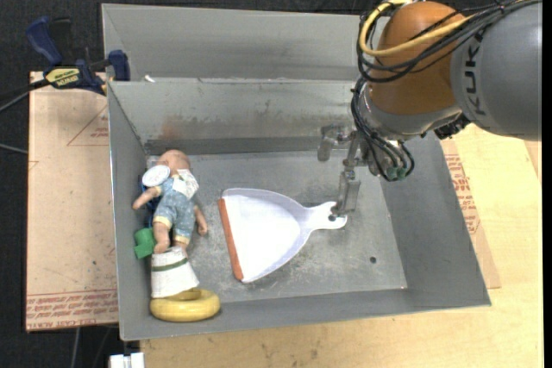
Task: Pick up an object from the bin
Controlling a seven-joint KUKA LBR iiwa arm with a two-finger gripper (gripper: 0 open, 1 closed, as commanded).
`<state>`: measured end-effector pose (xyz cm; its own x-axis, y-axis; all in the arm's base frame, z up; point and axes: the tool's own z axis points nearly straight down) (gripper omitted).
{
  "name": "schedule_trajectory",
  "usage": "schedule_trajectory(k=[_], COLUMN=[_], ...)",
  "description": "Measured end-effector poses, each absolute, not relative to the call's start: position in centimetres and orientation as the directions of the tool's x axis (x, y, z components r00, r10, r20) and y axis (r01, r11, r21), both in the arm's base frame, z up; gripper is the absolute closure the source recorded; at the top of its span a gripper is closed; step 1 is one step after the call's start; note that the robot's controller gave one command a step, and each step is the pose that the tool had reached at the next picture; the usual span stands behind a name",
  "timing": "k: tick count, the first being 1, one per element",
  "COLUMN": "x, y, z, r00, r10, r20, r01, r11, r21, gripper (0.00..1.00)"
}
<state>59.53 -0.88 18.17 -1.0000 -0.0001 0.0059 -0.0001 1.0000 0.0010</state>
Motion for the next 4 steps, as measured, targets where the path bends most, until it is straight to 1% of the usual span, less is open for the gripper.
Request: schedule_trajectory(k=[1, 2, 3, 4], x=[59.7, 59.0, 56.1, 58.0], y=[-0.9, -0.7, -1.4, -0.1], z=[18.6, 15.5, 9.6, 7.0], r00=[-1.0, -0.998, -1.0, -0.986], r10=[0.0, 0.065, 0.008, -0.166], r20=[-0.001, -0.007, -0.003, -0.01], r01=[0.0, 0.065, 0.008, -0.166], r11=[1.0, 0.998, 1.0, 0.986], r21=[0.001, 0.001, 0.002, 0.001], gripper=[0.0, 0.0, 0.0, 1.0])
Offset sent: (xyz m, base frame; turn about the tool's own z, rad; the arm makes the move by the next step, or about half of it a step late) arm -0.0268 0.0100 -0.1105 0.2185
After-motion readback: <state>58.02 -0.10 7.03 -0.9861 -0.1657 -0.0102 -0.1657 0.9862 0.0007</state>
